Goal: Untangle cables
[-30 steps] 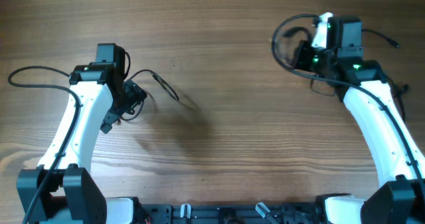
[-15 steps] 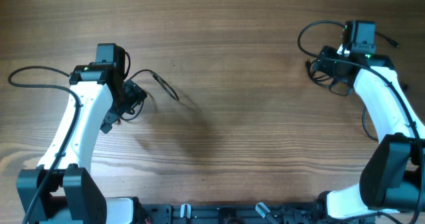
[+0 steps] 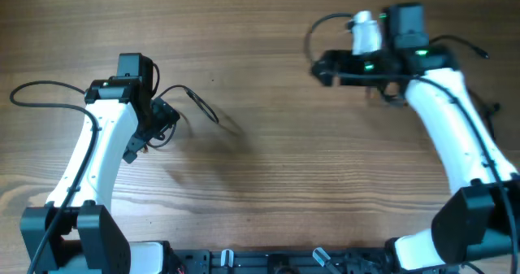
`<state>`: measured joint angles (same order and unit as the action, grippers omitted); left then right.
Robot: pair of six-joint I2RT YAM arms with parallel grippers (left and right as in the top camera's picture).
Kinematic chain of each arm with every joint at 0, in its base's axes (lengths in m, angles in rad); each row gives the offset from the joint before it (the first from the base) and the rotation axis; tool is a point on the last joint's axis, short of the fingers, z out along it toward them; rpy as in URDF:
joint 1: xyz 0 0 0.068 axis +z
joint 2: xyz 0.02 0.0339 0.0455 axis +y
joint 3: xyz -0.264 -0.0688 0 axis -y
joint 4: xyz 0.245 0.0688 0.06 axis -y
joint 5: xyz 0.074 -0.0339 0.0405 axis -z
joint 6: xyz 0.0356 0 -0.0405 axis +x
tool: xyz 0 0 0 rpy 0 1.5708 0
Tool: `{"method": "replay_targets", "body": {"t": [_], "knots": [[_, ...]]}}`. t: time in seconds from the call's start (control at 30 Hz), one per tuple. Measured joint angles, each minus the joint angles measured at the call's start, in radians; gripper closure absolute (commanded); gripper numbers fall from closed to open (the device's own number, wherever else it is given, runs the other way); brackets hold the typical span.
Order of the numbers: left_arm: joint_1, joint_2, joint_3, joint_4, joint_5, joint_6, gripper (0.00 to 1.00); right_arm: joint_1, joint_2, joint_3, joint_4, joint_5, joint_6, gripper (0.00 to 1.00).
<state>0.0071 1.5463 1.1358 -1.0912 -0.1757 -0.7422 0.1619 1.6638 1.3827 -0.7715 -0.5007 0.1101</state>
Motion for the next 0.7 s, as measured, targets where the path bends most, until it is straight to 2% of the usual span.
{"method": "replay_targets", "body": {"t": [0.27,0.43,0.47,0.5,0.57,0.6,0.7], "knots": [[0.000,0.000,0.000,0.000,0.000,0.000,0.00,0.338,0.191,0.003,0.280,-0.063,-0.002,0.00],[0.000,0.000,0.000,0.001,0.000,0.000,0.00,0.504,0.357,0.004,0.531,-0.071,0.001,0.01],[0.000,0.001,0.000,0.000,0.000,0.000,0.00,0.529,0.392,0.004,0.588,-0.072,0.001,0.11],[0.000,0.001,0.000,0.001,0.000,0.000,0.00,0.549,0.422,0.004,0.622,-0.068,0.001,0.26],[0.000,0.001,0.000,0.001,0.000,0.000,0.00,0.574,0.458,0.004,0.647,-0.051,0.012,0.82],[0.000,0.001,0.000,0.000,0.000,0.000,0.00,0.578,0.465,0.004,0.644,-0.037,0.023,0.96],[0.000,0.001,0.000,0.000,0.000,0.000,0.00,0.556,0.464,0.004,0.605,-0.003,0.043,0.96]]}}
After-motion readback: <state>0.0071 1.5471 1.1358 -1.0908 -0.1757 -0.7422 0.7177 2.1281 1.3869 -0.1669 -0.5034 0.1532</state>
